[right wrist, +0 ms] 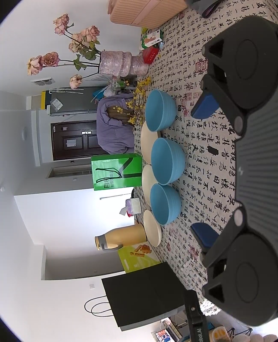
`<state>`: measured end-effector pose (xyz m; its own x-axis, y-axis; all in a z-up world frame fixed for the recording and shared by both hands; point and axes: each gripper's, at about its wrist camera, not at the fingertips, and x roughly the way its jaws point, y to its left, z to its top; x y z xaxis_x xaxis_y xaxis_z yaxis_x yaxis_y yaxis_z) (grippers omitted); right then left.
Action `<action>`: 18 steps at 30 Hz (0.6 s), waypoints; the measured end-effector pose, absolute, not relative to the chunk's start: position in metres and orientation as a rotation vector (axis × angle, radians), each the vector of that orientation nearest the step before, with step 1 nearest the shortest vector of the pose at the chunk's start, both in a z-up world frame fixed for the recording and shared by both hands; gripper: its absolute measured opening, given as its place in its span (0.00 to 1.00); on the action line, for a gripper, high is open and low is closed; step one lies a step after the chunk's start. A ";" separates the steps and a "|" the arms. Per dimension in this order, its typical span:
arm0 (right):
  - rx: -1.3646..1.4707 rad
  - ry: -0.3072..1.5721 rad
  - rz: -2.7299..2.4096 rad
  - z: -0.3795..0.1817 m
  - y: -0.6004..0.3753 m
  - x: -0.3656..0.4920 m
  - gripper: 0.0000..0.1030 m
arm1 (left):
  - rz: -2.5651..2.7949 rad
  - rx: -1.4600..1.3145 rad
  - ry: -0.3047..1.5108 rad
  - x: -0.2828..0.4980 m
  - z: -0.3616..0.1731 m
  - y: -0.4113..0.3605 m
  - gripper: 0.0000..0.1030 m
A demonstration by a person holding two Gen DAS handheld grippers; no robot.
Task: Organize plates and bowls
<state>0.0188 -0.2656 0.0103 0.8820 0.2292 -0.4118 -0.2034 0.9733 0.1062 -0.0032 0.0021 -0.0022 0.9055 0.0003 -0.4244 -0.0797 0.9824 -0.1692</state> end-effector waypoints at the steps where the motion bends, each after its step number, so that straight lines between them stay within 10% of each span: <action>1: 0.060 0.436 0.225 0.010 -0.266 0.019 1.00 | 0.041 -0.185 0.436 -0.003 -0.002 0.002 1.00; 18: 0.059 0.430 0.220 0.010 -0.267 0.019 1.00 | 0.044 -0.184 0.430 -0.004 -0.002 0.002 1.00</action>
<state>0.0195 -0.2674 0.0097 0.8856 0.2238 -0.4069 -0.1989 0.9746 0.1032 -0.0042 0.0019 -0.0018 0.9084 0.0039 -0.4181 -0.0814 0.9824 -0.1678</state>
